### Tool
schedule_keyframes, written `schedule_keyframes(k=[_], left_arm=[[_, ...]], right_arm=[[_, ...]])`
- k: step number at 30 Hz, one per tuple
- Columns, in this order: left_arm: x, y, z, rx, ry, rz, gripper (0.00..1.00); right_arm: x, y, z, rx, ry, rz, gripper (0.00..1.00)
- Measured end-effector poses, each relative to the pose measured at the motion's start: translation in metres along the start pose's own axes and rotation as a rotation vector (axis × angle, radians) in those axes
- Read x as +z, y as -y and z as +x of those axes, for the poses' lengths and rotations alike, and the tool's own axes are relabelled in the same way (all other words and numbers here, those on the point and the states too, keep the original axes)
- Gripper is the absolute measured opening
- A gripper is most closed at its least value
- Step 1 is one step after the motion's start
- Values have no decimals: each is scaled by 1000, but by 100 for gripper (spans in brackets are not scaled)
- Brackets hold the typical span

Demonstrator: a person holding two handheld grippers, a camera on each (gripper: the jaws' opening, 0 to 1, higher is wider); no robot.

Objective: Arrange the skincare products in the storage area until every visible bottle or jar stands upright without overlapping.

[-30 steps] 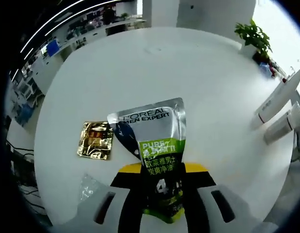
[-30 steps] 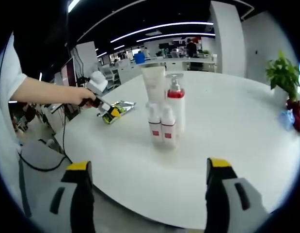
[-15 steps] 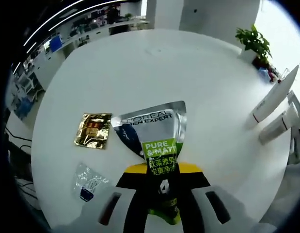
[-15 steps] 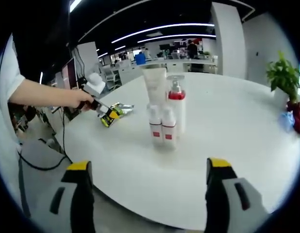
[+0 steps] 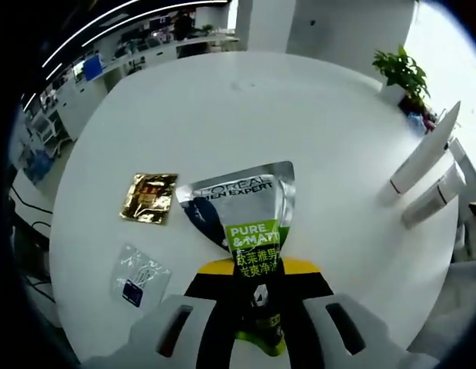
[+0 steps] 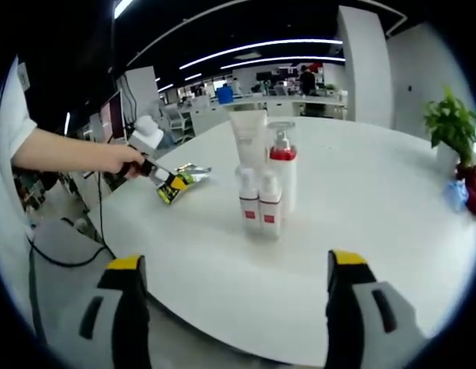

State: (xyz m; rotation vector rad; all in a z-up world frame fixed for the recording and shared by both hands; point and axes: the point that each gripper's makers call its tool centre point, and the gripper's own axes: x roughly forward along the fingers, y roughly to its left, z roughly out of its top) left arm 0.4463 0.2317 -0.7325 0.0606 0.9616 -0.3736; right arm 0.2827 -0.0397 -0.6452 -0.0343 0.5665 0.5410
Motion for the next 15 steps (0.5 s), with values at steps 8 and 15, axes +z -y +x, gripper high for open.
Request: schedule_keyframes(k=[8,15], left_arm=[[-5,9,-10,0,35,-13,15],[-15,26,-24,-17,66,-37,15]], right_arm=[[2,-1,0,4,11,-3,98],[4,-2,-1,10,19,-7,98]])
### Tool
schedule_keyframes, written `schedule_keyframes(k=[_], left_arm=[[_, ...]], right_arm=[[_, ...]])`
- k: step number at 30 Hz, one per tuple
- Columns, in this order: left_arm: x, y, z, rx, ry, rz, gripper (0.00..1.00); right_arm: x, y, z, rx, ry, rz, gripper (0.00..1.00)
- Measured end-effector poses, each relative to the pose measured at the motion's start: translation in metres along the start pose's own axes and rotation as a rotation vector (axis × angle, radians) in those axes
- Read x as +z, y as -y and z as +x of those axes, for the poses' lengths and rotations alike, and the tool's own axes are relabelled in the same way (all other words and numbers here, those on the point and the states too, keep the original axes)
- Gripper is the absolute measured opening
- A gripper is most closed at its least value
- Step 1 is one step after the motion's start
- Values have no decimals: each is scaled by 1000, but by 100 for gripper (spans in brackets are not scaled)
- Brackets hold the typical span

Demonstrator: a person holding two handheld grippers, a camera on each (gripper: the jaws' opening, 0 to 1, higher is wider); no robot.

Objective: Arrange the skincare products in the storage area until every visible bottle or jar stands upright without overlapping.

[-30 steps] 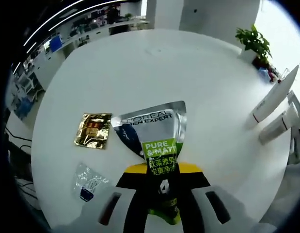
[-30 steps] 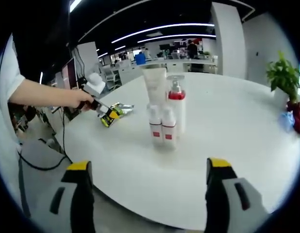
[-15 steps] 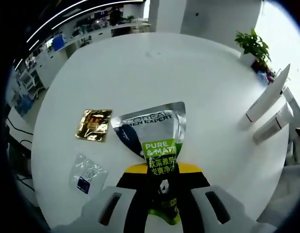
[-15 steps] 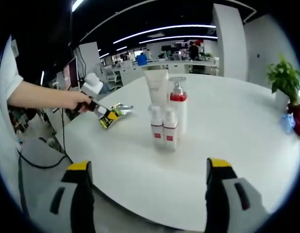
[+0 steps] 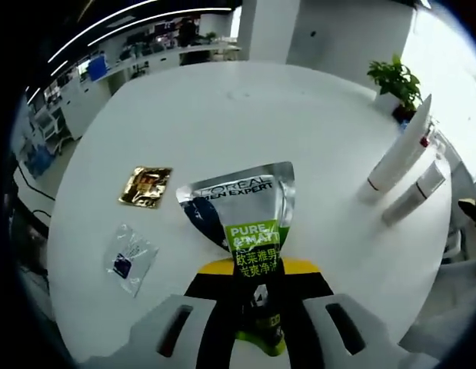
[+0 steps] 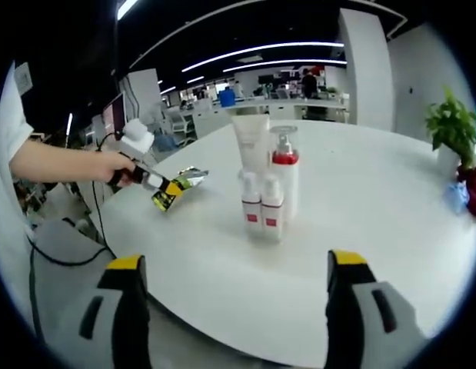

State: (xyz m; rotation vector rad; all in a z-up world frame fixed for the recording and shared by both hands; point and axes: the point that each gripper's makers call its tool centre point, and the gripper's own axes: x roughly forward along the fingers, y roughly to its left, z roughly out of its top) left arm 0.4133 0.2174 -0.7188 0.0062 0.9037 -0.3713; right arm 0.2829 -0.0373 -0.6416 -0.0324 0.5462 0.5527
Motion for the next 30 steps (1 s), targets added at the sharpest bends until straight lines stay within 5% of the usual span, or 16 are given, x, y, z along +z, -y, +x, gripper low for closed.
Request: schedule_keyframes(k=[30], left_arm=[[-19,67,-66,-62,139,24,15]], right_arm=[[8,-6,-2,19,42,-9,97]])
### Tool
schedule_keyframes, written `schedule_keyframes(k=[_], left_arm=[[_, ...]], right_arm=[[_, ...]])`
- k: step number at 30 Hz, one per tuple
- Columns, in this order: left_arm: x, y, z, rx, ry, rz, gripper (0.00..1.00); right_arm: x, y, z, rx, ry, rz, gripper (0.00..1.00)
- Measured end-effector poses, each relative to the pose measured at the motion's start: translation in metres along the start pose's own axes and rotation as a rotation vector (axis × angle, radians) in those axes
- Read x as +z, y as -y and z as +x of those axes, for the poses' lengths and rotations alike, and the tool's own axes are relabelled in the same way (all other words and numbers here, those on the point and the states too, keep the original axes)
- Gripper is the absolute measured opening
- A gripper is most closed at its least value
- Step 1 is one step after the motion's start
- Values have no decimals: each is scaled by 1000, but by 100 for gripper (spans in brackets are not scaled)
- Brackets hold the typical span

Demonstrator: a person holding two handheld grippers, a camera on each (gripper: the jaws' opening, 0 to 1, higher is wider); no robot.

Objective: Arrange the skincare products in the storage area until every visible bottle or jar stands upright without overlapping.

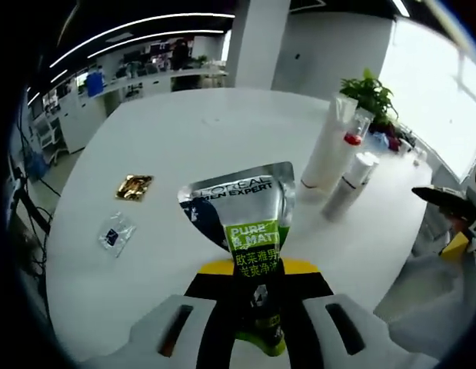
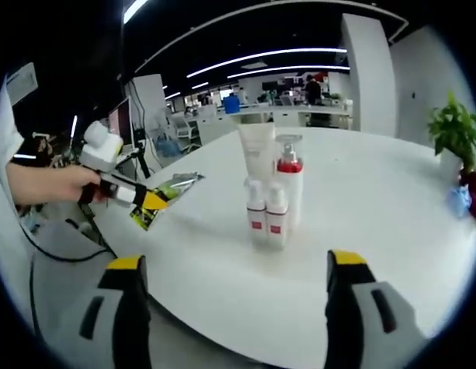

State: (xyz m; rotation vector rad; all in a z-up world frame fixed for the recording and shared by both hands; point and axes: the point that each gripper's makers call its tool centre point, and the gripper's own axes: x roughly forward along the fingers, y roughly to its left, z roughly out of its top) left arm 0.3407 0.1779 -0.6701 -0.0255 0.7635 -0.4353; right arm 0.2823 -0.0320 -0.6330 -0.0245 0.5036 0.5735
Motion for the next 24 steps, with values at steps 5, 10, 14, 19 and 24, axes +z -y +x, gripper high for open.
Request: schedule_keyframes(k=[5,10,14,19,24], left_arm=[[1,11,-7,-12,18,7,15],[2,22,-13,-21,33,22,15],[3,30,-19,-28,50,30,15],[7,38,-26,-33,73,48,15],[8,45,-32,-47,95,68,15]], right_arm=[[0,-1,0,5,2,-6,97],[0,-1,-2,-3,4,-7,97],[0,-2,-3,-3,10,-8,97],[1,-3,-3,4,15,-8,96],[2,-4,-3,15,23,-7,92]])
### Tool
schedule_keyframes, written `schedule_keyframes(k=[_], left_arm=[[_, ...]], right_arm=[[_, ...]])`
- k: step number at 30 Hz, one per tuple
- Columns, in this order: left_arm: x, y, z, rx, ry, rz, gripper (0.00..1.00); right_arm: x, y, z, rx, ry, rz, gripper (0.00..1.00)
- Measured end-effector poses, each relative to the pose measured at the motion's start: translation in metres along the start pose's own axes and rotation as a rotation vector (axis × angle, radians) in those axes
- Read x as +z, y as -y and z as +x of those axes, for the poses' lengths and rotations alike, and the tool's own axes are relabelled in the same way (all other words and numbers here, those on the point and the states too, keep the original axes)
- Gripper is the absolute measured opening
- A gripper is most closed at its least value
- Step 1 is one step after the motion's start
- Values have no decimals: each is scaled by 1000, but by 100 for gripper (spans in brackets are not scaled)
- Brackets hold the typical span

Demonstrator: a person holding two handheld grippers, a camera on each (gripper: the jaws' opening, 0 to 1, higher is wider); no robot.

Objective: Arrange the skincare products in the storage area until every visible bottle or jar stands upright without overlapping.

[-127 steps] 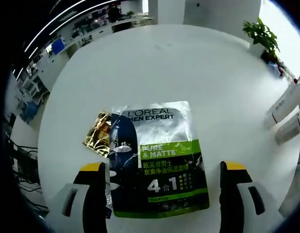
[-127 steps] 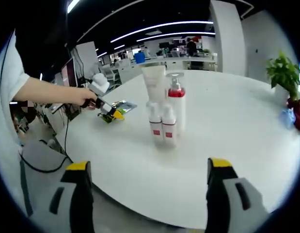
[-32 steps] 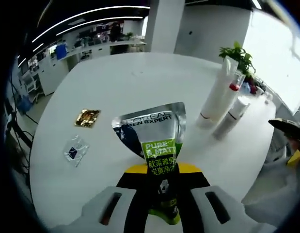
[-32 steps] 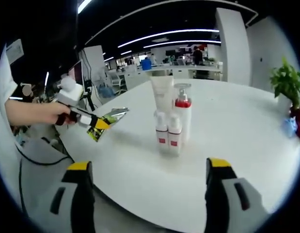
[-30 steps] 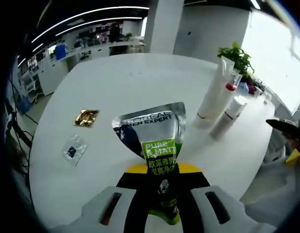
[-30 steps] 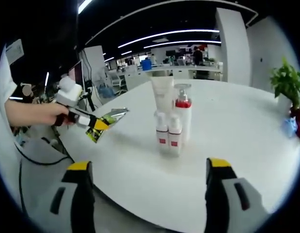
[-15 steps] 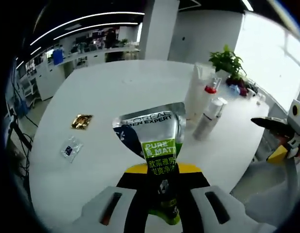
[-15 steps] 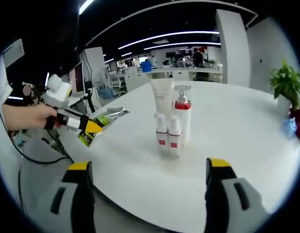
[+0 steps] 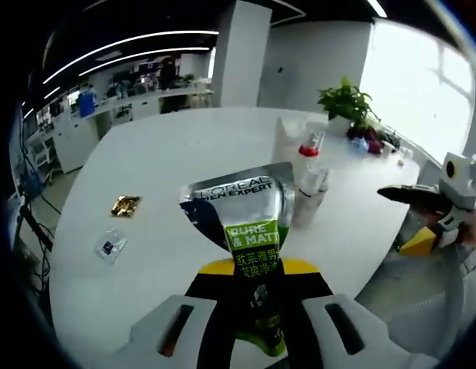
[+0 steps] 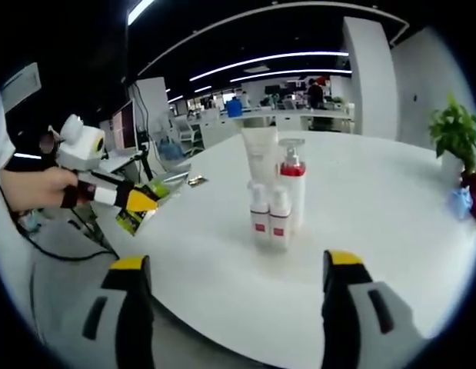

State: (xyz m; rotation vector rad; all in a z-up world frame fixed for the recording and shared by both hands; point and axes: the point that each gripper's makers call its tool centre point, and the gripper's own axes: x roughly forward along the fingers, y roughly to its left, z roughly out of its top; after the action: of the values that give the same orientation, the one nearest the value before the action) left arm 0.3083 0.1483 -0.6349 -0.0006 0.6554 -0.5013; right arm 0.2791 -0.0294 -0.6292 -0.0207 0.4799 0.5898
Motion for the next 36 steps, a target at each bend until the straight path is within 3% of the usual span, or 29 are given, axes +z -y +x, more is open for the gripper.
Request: schedule_keyframes(k=[8,14,17,20,27,36], left_arm=[[2,9,-12,-27,23,10,15],[5,24,-16,-68,44,17,15],[9,38,-16,-106,58,62,15],[15,48,-16,-130,77,90,15],[21,64,-15,-185,101,119,15],[25,79,-16,-233,123,108,15]], right_arm=[[2,-5,0,22,4,-7,88],[8,-15,-1,78,22,-2,84],[20,-26,-1,143,56,51,79],[41,-37,1,203,133,162,74],[77,-55,13,296,227,260,66],[89,-61,30,311,259,353,43]])
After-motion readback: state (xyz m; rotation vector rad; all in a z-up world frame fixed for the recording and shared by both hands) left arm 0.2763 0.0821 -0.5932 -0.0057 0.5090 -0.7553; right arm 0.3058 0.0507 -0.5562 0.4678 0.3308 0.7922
